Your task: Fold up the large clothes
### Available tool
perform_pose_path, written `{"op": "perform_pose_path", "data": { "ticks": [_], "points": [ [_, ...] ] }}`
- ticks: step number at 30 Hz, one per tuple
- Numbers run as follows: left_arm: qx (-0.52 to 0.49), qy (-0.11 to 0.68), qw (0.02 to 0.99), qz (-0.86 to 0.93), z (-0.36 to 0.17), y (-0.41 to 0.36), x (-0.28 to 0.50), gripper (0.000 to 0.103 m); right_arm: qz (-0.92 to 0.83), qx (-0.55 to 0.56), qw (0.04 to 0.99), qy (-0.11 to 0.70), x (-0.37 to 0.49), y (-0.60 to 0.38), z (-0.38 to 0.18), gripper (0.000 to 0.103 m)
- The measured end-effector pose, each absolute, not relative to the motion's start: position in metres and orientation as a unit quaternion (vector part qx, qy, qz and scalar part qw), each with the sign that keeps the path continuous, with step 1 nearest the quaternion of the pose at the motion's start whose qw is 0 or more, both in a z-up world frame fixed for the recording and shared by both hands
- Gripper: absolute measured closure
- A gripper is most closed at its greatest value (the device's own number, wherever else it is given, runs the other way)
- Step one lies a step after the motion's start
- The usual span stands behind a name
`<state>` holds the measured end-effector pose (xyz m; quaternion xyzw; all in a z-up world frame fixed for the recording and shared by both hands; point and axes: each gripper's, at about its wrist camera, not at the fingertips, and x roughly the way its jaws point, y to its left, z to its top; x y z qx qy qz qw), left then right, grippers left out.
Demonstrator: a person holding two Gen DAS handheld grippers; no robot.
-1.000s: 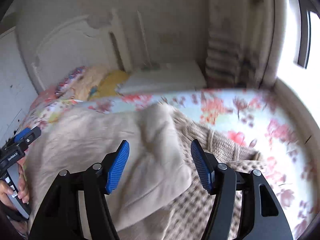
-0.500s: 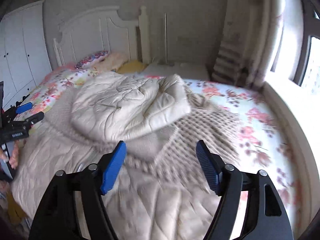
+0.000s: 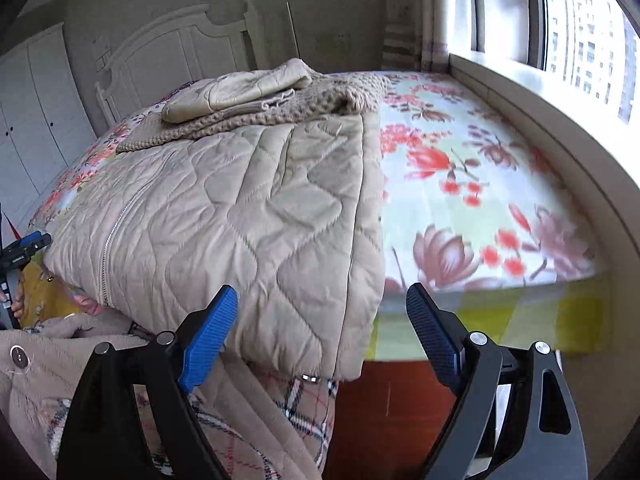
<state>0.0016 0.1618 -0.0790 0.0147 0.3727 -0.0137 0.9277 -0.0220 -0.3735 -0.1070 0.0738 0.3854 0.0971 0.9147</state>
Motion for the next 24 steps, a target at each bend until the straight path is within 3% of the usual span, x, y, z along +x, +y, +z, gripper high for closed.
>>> {"op": "perform_pose_path", "data": {
  "ticks": [6,15,19,24],
  "points": [
    [-0.018,0.381,0.924,-0.031,-0.093,0.163,-0.001,0.002,0.099,0.097,0.902,0.410,-0.015,-0.370,-0.132,0.020],
    [-0.063,0.402,0.911,-0.064,-0.112,0.161,0.000,0.002,0.129,0.150,0.890,0.411,-0.010,-0.377,-0.147,0.037],
    [-0.077,0.405,0.908,-0.070,-0.113,0.161,0.006,0.003,0.129,0.147,0.891,0.410,-0.010,-0.376,-0.147,0.040],
    [-0.079,0.413,0.902,-0.101,-0.110,0.149,0.011,0.030,0.129,0.150,0.892,0.407,-0.010,-0.374,-0.147,0.041]
  ]
}}
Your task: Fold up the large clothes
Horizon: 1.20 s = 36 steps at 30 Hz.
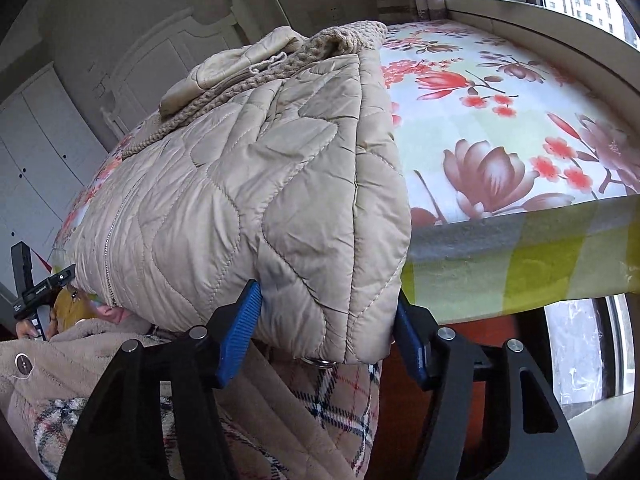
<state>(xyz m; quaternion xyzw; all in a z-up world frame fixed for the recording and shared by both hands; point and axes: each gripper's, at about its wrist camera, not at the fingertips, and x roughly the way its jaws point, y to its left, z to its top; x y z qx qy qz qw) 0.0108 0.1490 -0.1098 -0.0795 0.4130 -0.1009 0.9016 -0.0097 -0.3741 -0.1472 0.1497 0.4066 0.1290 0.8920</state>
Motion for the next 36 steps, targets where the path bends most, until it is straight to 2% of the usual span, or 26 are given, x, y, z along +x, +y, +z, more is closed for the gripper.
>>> {"op": "perform_pose_path", "data": {
  "ticks": [3,5,6,7,10,14,18,22,26,29,32,34,36],
  "points": [
    [-0.070,0.419,0.901,-0.094,-0.111,0.143,0.013,0.030,0.132,0.156,0.891,0.405,-0.009,-0.376,-0.148,0.041],
    [-0.089,0.423,0.896,-0.105,-0.116,0.147,0.016,0.043,0.134,0.161,0.892,0.402,-0.009,-0.377,-0.149,0.042],
    [-0.107,0.424,0.891,-0.123,-0.117,0.150,0.015,0.069,0.139,0.164,0.894,0.393,-0.010,-0.377,-0.148,0.059],
    [-0.136,0.423,0.883,-0.155,-0.117,0.153,0.013,0.083,0.150,0.170,0.895,0.384,-0.012,-0.378,-0.147,0.080],
    [-0.129,0.395,0.895,-0.160,-0.099,0.151,-0.002,0.088,0.161,0.156,0.902,0.370,-0.026,-0.376,-0.132,0.086],
    [-0.186,0.351,0.894,-0.208,-0.052,0.170,-0.037,0.089,0.193,0.173,0.907,0.332,-0.065,-0.389,-0.090,0.086],
    [-0.253,0.259,0.893,-0.269,0.008,0.194,-0.076,0.088,0.222,0.193,0.927,0.234,-0.113,-0.404,-0.021,0.086],
    [-0.308,0.204,0.872,-0.321,0.053,0.214,-0.066,0.086,0.230,0.194,0.940,0.162,-0.110,-0.410,0.043,0.086],
    [-0.335,0.208,0.860,-0.324,0.092,0.217,0.010,0.085,0.218,0.180,0.944,0.171,-0.034,-0.401,0.091,0.086],
    [-0.344,0.233,0.863,-0.287,0.109,0.210,0.104,0.085,0.191,0.178,0.942,0.209,0.053,-0.392,0.108,0.086],
    [-0.358,0.274,0.864,-0.224,0.098,0.205,0.199,0.079,0.150,0.214,0.930,0.257,0.143,-0.391,0.093,0.086],
    [-0.375,0.317,0.853,-0.179,0.070,0.205,0.266,0.066,0.120,0.262,0.907,0.306,0.205,-0.396,0.060,0.086],
    [-0.386,0.369,0.838,-0.112,0.023,0.206,0.316,0.066,0.096,0.301,0.881,0.351,0.249,-0.396,0.017,0.083]
  ]
}}
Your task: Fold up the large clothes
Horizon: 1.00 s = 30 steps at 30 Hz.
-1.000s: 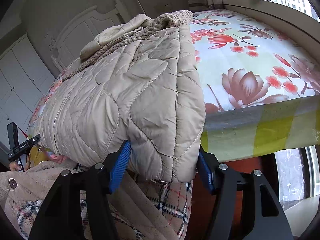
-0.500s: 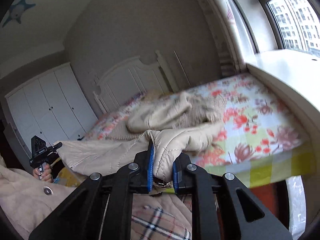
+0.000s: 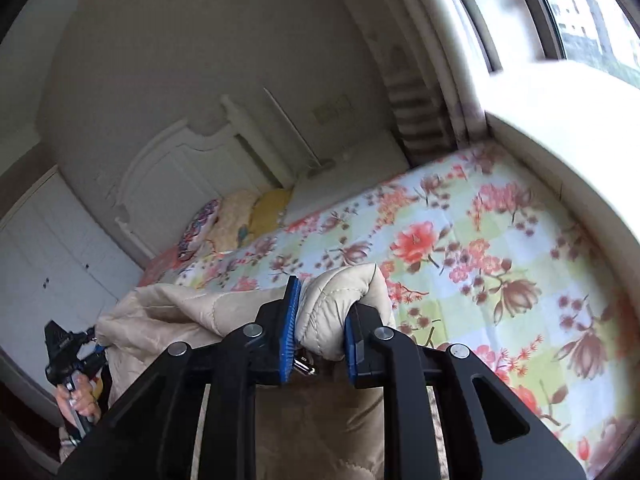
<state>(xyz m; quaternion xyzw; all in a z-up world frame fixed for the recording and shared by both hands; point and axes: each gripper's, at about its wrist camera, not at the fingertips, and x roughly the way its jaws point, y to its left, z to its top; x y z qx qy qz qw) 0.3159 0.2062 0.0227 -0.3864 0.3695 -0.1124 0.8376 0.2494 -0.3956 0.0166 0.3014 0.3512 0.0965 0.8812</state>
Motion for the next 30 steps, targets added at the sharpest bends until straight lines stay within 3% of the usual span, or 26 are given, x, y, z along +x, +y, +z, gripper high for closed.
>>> {"op": "perform_pose_path", "data": {
  "ticks": [2,4,5,6,7,9,10,13,15,17,18,21,27,30],
  "points": [
    [-0.392,0.397,0.827,-0.066,-0.020,0.209,0.336,0.066,0.068,0.322,0.857,0.396,0.274,-0.393,-0.025,0.074],
    [-0.383,0.416,0.824,-0.037,-0.054,0.210,0.350,0.063,0.054,0.336,0.842,0.418,0.285,-0.389,-0.057,0.073],
    [-0.382,0.418,0.823,-0.032,-0.065,0.213,0.351,0.058,0.060,0.342,0.840,0.417,0.286,-0.389,-0.066,0.070],
    [-0.385,0.416,0.823,-0.028,-0.075,0.215,0.351,0.044,0.068,0.352,0.838,0.411,0.284,-0.390,-0.071,0.068],
    [-0.388,0.407,0.826,-0.022,-0.082,0.220,0.349,0.037,0.077,0.367,0.836,0.400,0.282,-0.393,-0.074,0.058],
    [-0.416,0.385,0.824,-0.026,-0.083,0.230,0.344,0.036,0.084,0.391,0.840,0.366,0.276,-0.401,-0.069,0.031],
    [-0.421,0.376,0.825,-0.026,-0.081,0.233,0.342,0.031,0.074,0.394,0.849,0.345,0.270,-0.405,-0.060,0.013],
    [-0.382,0.332,0.863,0.005,-0.044,0.235,0.327,0.030,0.073,0.367,0.887,0.271,0.250,-0.410,-0.018,0.012],
    [-0.319,0.301,0.899,0.003,0.001,0.216,0.314,0.028,0.061,0.292,0.924,0.240,0.240,-0.396,0.017,0.012],
    [-0.242,0.274,0.931,-0.001,0.043,0.179,0.304,0.016,0.069,0.200,0.949,0.234,0.235,-0.366,0.045,0.012],
    [-0.177,0.259,0.950,-0.002,0.067,0.147,0.299,0.005,0.078,0.149,0.957,0.238,0.235,-0.343,0.055,0.012],
    [-0.020,0.249,0.968,-0.015,0.093,0.061,0.298,0.002,0.083,0.039,0.959,0.267,0.241,-0.284,0.060,0.012],
    [0.096,0.323,0.941,-0.032,0.056,-0.028,0.325,0.002,0.136,-0.032,0.931,0.339,0.264,-0.204,0.025,0.012],
    [0.126,0.374,0.919,-0.003,0.002,-0.034,0.361,0.002,0.119,-0.096,0.913,0.378,0.277,-0.183,-0.011,0.012]
  ]
}}
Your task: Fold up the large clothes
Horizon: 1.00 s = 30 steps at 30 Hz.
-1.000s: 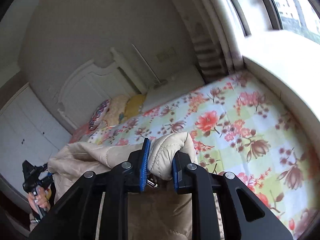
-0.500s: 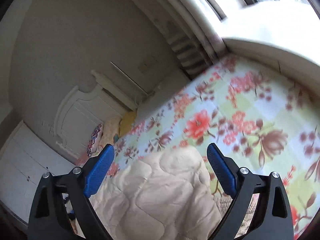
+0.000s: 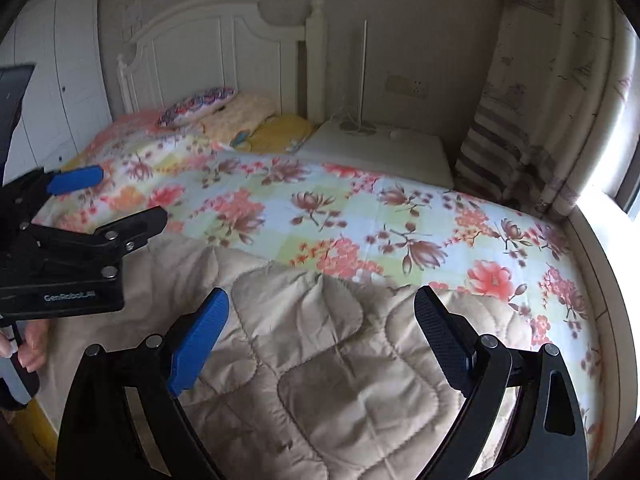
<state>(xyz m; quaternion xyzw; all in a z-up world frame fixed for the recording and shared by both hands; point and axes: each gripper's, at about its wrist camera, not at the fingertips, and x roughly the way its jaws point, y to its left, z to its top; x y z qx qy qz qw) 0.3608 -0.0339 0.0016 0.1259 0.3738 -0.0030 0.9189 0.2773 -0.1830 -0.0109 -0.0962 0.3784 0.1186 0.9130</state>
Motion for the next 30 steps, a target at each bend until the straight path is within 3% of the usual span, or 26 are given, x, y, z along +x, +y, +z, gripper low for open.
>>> {"op": "perform_pose_path", "data": {
  "ticks": [4,16,23,30],
  "points": [
    [0.084,0.426,0.900,-0.026,-0.062,-0.008,0.388,0.002,0.115,-0.067,0.896,0.423,0.299,-0.192,-0.060,0.007],
    [0.042,0.436,0.898,-0.046,-0.067,0.000,0.390,0.002,0.109,-0.075,0.893,0.430,0.301,-0.188,-0.069,0.004],
    [0.009,0.446,0.893,-0.060,-0.069,0.007,0.393,0.002,0.104,-0.079,0.894,0.429,0.300,-0.184,-0.061,0.005],
    [0.012,0.444,0.894,-0.057,-0.069,0.007,0.392,0.002,0.045,-0.041,0.920,0.386,0.288,-0.249,-0.008,0.005]
  ]
}}
